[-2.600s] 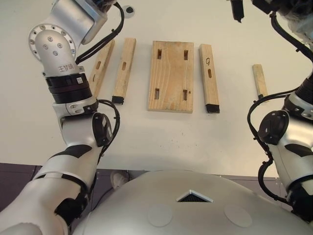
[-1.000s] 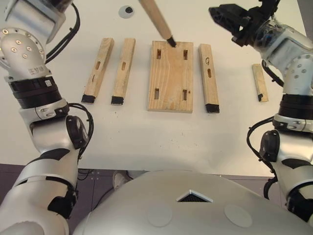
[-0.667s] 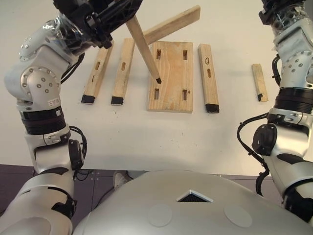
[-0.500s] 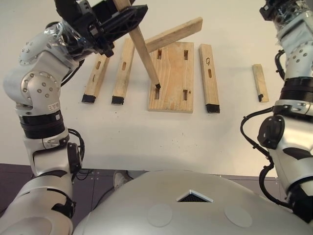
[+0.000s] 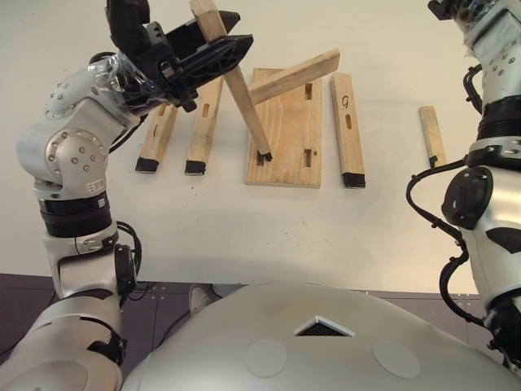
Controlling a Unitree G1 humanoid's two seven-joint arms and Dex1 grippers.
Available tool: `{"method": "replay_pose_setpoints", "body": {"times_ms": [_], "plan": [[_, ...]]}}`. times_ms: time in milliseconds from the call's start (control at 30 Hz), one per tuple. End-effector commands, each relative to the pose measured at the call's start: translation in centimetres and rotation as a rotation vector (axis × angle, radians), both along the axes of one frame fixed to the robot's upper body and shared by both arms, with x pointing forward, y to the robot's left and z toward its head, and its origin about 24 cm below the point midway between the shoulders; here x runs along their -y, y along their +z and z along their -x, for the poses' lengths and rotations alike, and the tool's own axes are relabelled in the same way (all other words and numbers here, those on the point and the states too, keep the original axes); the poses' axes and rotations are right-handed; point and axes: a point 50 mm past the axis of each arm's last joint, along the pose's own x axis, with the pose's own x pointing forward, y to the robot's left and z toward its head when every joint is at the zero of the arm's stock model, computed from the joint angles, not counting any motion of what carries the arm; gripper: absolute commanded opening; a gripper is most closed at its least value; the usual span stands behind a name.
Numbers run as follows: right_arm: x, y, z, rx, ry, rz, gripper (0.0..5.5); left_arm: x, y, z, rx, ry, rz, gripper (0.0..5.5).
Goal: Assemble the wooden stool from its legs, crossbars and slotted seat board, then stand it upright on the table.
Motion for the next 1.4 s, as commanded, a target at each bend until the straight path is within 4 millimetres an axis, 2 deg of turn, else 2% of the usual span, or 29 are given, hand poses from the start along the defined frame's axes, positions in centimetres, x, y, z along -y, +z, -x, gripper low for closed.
{"method": "replay_pose_setpoints", "body": {"times_ms": [33, 233, 433, 567, 700, 933, 1167, 1400], "plan": [[-0.3, 0.8, -0.3, 0.011, 0.021, 0.021, 0.00, -0.7, 0.5, 0.4, -0.026, 0.002, -0.042, 2.01], [-0.7, 0.7, -0.5, -0.003, 0.045, 0.032, 0.00, -0.9, -0.6, 0.8, -0.037, -0.022, -0.125, 2.01], [-0.9, 0.5, -0.5, -0.017, 0.066, 0.038, 0.00, -1.5, 0.8, -0.2, 0.005, -0.070, -0.187, 2.01], [-0.8, -0.1, -0.2, -0.024, 0.066, 0.036, 0.00, -2.1, 0.9, -0.8, -0.029, -0.132, -0.256, 2.01], [-0.6, -0.8, 0.3, -0.037, 0.066, 0.040, 0.00, -1.9, 0.8, -0.8, -0.046, -0.241, -0.345, 2.01], [-0.5, -1.0, 0.7, -0.034, 0.057, 0.023, 0.00, -1.6, 2.1, -0.8, 0.004, -0.373, -0.508, 2.01], [-0.6, -1.1, 1.2, -0.046, 0.065, 0.025, 0.00, -1.7, 2.4, 0.7, 0.091, -0.362, -0.677, 2.01], [-0.9, -1.3, 1.6, -0.052, 0.065, 0.016, 0.00, -0.7, 2.1, 1.3, 0.077, -0.281, -0.694, 2.01]]}}
